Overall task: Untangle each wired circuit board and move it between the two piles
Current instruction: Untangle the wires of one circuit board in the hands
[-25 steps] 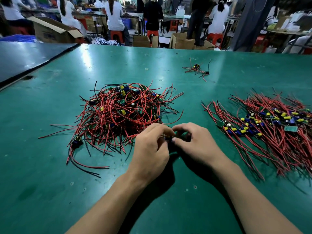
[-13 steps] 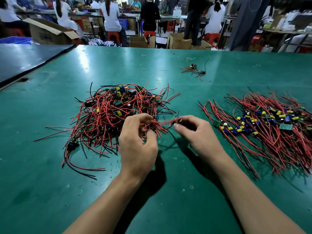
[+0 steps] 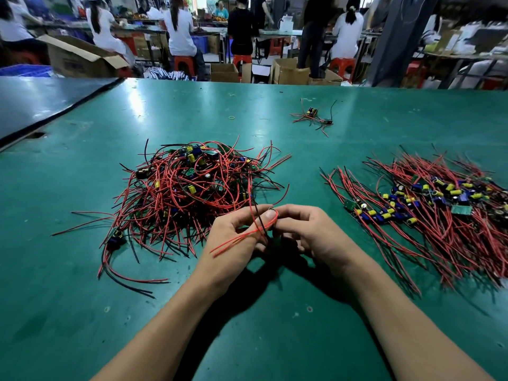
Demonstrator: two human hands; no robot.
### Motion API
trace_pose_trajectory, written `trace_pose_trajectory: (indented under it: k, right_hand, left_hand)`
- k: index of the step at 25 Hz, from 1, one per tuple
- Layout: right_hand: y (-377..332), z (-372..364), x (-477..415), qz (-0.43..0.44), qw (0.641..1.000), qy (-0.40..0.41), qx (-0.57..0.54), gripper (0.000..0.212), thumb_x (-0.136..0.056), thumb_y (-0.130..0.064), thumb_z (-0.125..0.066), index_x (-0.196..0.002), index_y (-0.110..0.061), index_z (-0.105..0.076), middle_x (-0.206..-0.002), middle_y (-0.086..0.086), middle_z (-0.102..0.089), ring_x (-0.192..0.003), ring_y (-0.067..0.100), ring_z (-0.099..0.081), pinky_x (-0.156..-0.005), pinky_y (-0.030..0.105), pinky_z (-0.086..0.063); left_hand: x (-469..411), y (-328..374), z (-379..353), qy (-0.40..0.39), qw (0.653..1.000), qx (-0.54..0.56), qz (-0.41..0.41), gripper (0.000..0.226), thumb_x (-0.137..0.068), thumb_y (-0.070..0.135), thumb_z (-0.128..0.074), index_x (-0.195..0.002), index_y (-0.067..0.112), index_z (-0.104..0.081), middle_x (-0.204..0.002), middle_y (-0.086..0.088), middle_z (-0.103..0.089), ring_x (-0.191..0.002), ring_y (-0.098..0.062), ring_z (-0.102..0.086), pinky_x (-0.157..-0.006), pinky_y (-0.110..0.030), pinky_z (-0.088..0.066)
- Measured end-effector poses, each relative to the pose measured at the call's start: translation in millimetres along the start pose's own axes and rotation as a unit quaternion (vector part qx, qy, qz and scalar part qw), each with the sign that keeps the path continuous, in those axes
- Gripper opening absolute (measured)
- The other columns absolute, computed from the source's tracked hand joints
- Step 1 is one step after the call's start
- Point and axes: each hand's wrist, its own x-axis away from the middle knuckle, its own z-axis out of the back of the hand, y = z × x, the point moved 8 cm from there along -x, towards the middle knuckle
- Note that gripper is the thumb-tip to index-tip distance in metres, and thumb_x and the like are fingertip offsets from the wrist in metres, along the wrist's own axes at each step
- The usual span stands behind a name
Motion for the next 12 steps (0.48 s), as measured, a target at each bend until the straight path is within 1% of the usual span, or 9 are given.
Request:
trace_pose_trajectory:
  k: [2,4,6,7,10,12]
  right_hand:
    - [-2.7,1.2,0.3,0.03,0.999,0.0,0.019,0.013,-0.092,-0.015,-0.069,-0.088,-0.023,-0.077,-0.069,-0.007,-0.063,-0.05,0.002,-0.044,-0.044,0.015,-0.029]
    - [-8.3,2.2,1.4,0.064,0.997,0.009,0.048,0.007,-0.09,-0.018,-0.073,-0.096,-0.022,-0.075,-0.071,-0.01,-0.063,-0.052,0.001,-0.047,-0.046,0.013,-0.035]
    - [-13.1,6.9,2.5,0.088,0.992,0.036,0.083,0.022,-0.084,-0.023,-0.077,-0.105,-0.024,-0.073,-0.074,-0.012,-0.061,-0.053,0.004,-0.046,-0.047,0.013,-0.036]
    - [-15.0,9.4,2.9,0.096,0.99,0.046,0.087,0.027,-0.079,-0.027,-0.078,-0.106,-0.026,-0.074,-0.076,-0.012,-0.06,-0.053,0.006,-0.043,-0.047,0.014,-0.034]
    - [-17.3,9.5,4.2,0.104,0.993,0.047,0.039,0.027,-0.07,-0.036,-0.08,-0.095,-0.027,-0.077,-0.075,-0.009,-0.059,-0.052,0.008,-0.037,-0.044,0.017,-0.028]
    - [-15.0,7.8,3.6,0.094,0.995,0.039,0.007,0.026,-0.068,-0.037,-0.082,-0.091,-0.026,-0.078,-0.075,-0.007,-0.06,-0.054,0.008,-0.037,-0.045,0.019,-0.027]
  left_hand:
    - [-0.8,0.2,2.3,0.013,1.0,0.028,-0.003,0.014,-0.087,0.02,-0.07,-0.096,0.012,-0.076,-0.071,-0.006,-0.067,-0.056,-0.013,-0.055,-0.052,-0.021,-0.05]
    - [-0.1,0.3,5.0,0.024,0.999,0.038,-0.01,0.009,-0.087,0.017,-0.07,-0.09,0.015,-0.078,-0.072,-0.005,-0.068,-0.054,-0.01,-0.055,-0.051,-0.019,-0.049]
    - [0.9,0.4,6.5,0.028,0.999,0.019,-0.018,0.008,-0.086,0.02,-0.071,-0.086,0.017,-0.078,-0.074,-0.003,-0.069,-0.056,-0.01,-0.056,-0.051,-0.019,-0.049]
    - [1.4,1.5,6.7,0.028,0.999,0.0,-0.024,0.011,-0.085,0.025,-0.071,-0.085,0.016,-0.078,-0.074,-0.003,-0.069,-0.057,-0.01,-0.057,-0.052,-0.019,-0.05]
    - [2.1,5.5,5.3,0.014,0.998,-0.037,-0.043,0.032,-0.081,0.034,-0.07,-0.087,0.003,-0.073,-0.071,-0.008,-0.068,-0.055,-0.013,-0.058,-0.05,-0.021,-0.049]
    - [1.5,6.8,4.9,0.004,0.999,-0.029,-0.044,0.036,-0.081,0.032,-0.07,-0.09,-0.002,-0.071,-0.07,-0.01,-0.066,-0.053,-0.015,-0.058,-0.048,-0.022,-0.049]
